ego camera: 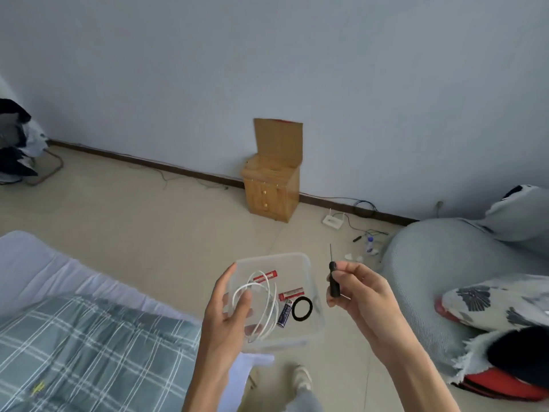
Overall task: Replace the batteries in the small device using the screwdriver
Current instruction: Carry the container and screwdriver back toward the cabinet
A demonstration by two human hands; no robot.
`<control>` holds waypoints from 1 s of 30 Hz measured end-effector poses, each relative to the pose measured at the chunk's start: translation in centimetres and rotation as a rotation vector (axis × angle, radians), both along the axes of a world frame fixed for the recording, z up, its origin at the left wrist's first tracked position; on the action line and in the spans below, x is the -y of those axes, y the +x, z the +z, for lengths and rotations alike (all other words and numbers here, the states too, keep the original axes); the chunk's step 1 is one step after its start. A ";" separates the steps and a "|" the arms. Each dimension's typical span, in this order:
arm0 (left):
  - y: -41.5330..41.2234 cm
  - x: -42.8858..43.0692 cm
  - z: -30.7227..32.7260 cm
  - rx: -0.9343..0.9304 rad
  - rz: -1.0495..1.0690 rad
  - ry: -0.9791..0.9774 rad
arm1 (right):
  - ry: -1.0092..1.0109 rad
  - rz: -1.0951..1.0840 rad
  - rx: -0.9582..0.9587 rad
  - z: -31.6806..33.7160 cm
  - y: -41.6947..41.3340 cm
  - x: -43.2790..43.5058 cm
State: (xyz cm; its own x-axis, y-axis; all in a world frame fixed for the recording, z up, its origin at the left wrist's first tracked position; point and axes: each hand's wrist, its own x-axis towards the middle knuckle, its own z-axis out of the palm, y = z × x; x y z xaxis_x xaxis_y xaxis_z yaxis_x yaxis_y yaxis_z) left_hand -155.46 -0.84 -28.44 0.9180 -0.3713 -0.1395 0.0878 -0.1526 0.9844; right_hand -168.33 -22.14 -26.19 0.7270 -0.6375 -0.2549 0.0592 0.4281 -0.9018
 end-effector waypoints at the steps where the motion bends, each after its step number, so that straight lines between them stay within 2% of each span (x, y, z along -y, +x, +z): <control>1: 2.1 1.7 0.0 0.008 -0.002 -0.003 | -0.014 0.002 0.003 0.2 2.1 1.7; 9: 18.5 13.7 2.8 0.003 -0.018 -0.046 | -0.085 0.000 0.035 3.1 17.9 13.9; 19: 35.8 23.3 2.1 -0.033 -0.015 0.017 | -0.059 0.026 -0.004 0.5 35.8 24.1; 30: 61.0 36.5 2.5 0.002 -0.041 0.003 | -0.048 0.043 -0.020 -0.6 59.6 37.5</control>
State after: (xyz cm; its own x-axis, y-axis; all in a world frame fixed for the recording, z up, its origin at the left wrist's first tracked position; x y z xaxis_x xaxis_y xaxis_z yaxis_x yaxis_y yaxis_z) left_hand -94.50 -37.37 -25.97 0.9021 -0.4085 -0.1390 0.0796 -0.1591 0.9840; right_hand -108.69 -59.68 -26.76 0.7493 -0.6174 -0.2396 0.0235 0.3863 -0.9221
